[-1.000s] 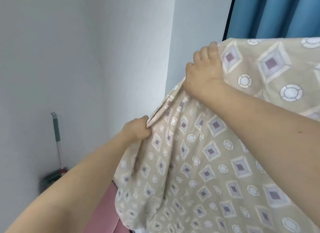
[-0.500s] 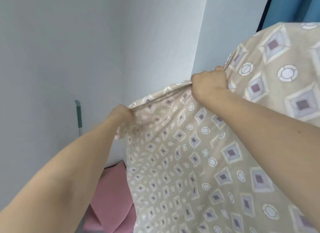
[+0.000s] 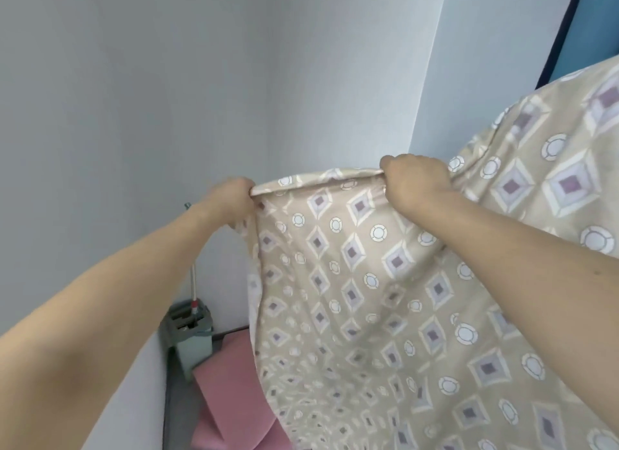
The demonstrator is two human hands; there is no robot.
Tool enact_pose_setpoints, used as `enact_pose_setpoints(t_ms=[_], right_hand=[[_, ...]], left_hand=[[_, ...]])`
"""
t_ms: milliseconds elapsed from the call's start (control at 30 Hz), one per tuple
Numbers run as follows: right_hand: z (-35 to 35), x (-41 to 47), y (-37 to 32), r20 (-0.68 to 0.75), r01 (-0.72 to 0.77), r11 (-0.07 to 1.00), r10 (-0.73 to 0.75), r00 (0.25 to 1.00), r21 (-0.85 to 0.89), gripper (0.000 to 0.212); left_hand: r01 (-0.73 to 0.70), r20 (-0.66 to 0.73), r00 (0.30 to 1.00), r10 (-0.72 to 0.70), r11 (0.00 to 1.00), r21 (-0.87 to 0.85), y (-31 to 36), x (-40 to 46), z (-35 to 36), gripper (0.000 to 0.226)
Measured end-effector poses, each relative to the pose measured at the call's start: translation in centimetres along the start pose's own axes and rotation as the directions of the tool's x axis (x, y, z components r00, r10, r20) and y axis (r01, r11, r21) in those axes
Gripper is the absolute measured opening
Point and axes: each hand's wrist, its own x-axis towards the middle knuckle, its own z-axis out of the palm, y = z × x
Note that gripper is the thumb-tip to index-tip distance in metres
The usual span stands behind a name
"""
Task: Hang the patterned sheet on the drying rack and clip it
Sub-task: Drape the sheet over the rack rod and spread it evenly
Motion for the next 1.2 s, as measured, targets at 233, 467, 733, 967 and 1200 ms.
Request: enact_pose_setpoints(t_ms=[233,467,733,967,1200], right_hand=[[0.8,0.9,0.9,-0.081,-0.117,0.987,0.126,0.989,0.111,0.043],[1.8,0.7,-1.7,0.208,0.1,0.952,-0.165,0.964,0.291,0.054],[1.6,0.4,-2.6,0.237,0.12,0.857,-0.269,0.934,0.5,0.011],[-0.8,1.1,-0.5,0.1,0.01,0.754,-0.1,0.99,0.657,0.033],[-1.3,-0.4,3.1,0.175,-0.047,0.853,-0.053,0.983,0.52,0.017]], left_hand=[[0.033,-0.007,0.997,-0.074,0.529,-0.848,2.1,-1.0,-0.7,0.009],[-0.143,-0.005,0.977,0.212,0.639,-0.755,6.3,-2.8,-0.9,0.014],[-0.117,0.112,0.92,0.375,0.535,-0.837,6.8,-5.8,0.0,0.011],[-0.087,-0.094,0.995,0.018,0.59,-0.803,5.1,-5.3,3.7,0.02],[-0.084,-0.004,0.933,0.359,0.207,-0.975,7.9,-9.6,7.7,0.057]])
